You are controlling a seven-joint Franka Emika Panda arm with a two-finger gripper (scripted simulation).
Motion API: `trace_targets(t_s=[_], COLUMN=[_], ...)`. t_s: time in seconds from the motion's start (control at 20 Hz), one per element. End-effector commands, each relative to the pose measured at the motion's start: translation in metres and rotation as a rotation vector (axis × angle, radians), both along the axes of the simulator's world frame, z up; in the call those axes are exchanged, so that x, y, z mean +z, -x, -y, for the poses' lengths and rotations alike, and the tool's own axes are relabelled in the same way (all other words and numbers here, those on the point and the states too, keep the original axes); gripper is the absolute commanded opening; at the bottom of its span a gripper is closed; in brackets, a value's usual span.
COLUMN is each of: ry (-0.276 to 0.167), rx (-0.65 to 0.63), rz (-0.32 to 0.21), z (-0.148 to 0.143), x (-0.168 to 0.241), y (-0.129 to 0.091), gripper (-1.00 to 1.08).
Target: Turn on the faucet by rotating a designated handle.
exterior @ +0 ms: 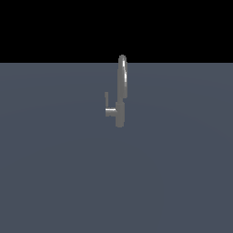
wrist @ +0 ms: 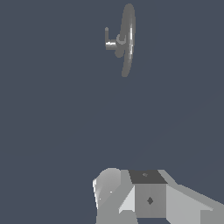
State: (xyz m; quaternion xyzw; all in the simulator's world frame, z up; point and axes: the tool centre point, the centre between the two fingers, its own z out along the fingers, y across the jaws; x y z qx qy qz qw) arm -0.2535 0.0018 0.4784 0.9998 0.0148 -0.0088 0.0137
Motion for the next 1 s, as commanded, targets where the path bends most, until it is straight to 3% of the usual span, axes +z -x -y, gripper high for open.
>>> trace_targets(t_s=[0.0,0.55,0.95], ry=[0.000,-0.029,-0.019], rx=[0.000,0.040,0.008], rz=[0.000,-0.032,-0.004], z=[0.0000,-0.0026,-0.0041], x=[0.0000,-0.0070,0.0012], y=[0.0000,-0.0010,-0.0025], gripper=[-1.00,-1.00,-1.00])
